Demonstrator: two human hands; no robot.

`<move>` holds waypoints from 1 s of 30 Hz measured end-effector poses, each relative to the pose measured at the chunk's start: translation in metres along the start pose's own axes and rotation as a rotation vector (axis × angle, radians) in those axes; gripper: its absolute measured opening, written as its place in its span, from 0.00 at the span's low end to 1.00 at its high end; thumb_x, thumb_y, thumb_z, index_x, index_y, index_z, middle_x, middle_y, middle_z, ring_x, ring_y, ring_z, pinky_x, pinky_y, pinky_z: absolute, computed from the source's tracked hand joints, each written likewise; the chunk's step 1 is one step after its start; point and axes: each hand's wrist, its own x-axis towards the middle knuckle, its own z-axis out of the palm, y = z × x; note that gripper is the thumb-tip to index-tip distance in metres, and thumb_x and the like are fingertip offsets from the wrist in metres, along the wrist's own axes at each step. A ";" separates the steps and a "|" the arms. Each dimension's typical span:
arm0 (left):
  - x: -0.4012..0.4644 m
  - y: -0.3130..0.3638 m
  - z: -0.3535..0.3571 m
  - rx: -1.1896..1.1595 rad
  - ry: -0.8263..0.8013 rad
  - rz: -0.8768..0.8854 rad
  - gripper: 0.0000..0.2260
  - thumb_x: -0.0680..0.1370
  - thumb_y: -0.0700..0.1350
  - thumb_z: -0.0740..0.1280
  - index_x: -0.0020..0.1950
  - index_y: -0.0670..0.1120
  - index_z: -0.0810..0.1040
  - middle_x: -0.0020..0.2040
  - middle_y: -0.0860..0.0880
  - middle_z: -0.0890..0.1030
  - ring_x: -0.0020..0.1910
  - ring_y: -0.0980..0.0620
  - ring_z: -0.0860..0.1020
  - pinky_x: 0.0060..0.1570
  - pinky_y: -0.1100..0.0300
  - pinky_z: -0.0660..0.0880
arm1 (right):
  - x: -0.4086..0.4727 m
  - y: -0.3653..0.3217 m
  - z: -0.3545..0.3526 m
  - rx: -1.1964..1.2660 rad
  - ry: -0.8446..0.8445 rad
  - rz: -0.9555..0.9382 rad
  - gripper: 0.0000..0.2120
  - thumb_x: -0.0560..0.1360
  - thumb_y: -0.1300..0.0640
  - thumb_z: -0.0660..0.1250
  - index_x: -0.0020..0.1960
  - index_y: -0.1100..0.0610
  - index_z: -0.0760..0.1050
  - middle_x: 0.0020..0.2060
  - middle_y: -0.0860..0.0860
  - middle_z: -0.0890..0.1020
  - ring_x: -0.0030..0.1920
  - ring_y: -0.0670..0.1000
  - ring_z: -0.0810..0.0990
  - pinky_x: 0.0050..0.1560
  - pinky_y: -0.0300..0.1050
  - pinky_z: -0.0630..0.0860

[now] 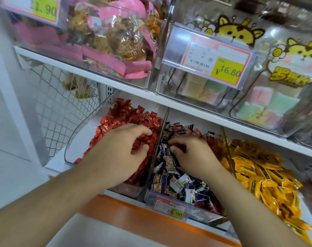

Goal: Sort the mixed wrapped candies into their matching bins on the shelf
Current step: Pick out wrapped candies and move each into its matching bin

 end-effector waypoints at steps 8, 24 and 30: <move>-0.001 -0.001 0.011 0.001 -0.072 0.057 0.14 0.82 0.53 0.66 0.68 0.61 0.77 0.63 0.67 0.76 0.61 0.67 0.72 0.54 0.77 0.64 | 0.003 0.005 0.008 -0.079 0.010 -0.003 0.03 0.77 0.57 0.74 0.50 0.50 0.83 0.50 0.45 0.82 0.50 0.47 0.80 0.55 0.48 0.80; -0.004 0.006 0.009 0.000 -0.063 0.031 0.12 0.82 0.51 0.67 0.66 0.60 0.78 0.62 0.67 0.76 0.60 0.66 0.73 0.51 0.79 0.64 | -0.020 0.006 -0.016 0.167 0.144 0.117 0.08 0.78 0.61 0.72 0.51 0.48 0.80 0.43 0.41 0.82 0.38 0.35 0.78 0.30 0.28 0.69; -0.003 0.010 0.009 -0.034 -0.027 0.029 0.12 0.81 0.52 0.68 0.64 0.60 0.78 0.61 0.67 0.75 0.60 0.67 0.72 0.53 0.78 0.64 | -0.028 0.003 -0.031 0.223 0.260 0.172 0.06 0.79 0.57 0.72 0.48 0.45 0.80 0.35 0.42 0.83 0.34 0.41 0.79 0.28 0.31 0.70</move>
